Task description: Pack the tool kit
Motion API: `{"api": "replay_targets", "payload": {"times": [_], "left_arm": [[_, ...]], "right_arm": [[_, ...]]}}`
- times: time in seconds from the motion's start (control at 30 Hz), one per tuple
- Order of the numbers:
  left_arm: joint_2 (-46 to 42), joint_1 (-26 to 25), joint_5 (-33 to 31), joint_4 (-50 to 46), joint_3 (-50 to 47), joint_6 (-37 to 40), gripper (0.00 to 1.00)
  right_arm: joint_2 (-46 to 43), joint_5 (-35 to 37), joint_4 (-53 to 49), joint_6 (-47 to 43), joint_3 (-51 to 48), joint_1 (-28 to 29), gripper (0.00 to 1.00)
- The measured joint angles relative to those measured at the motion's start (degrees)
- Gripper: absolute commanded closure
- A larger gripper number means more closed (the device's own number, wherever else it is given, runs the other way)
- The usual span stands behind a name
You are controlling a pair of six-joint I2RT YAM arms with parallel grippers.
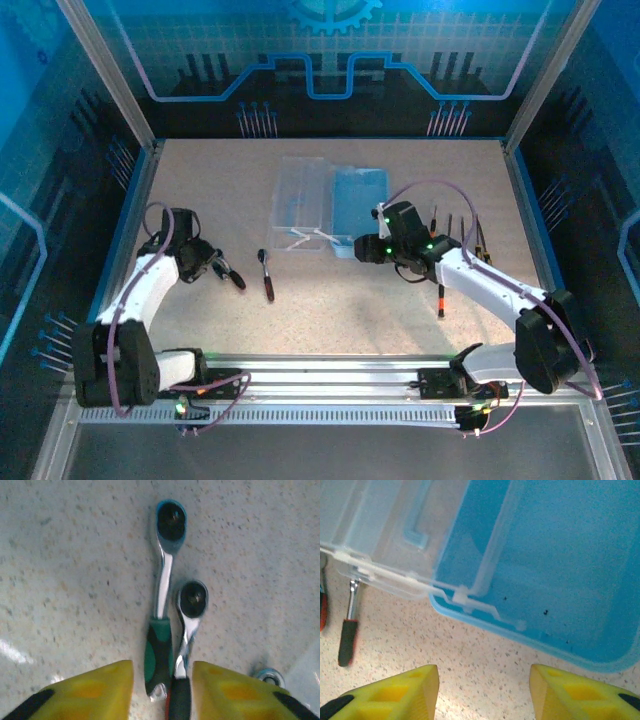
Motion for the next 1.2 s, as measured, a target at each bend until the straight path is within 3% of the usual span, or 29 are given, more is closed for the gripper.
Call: {"api": "replay_targets", "payload": {"times": [0.2,0.67,1.2], "left_arm": [[11.76,1.97,-0.42,1.55,8.11,0.52,0.68],[22.49,1.99,-0.72,2.38,9.51,1.62,0.64],[24.94,3.54,0.66,3.17,10.78,3.52,0.85]], "right_arm": [[-2.89,0.44,0.09,-0.22,-1.68,0.04,0.49],[-5.70,1.27,1.40,-0.22,-4.44,0.04,0.49],[-6.60,0.00,2.21,0.72,-4.87,0.04,0.49]]}}
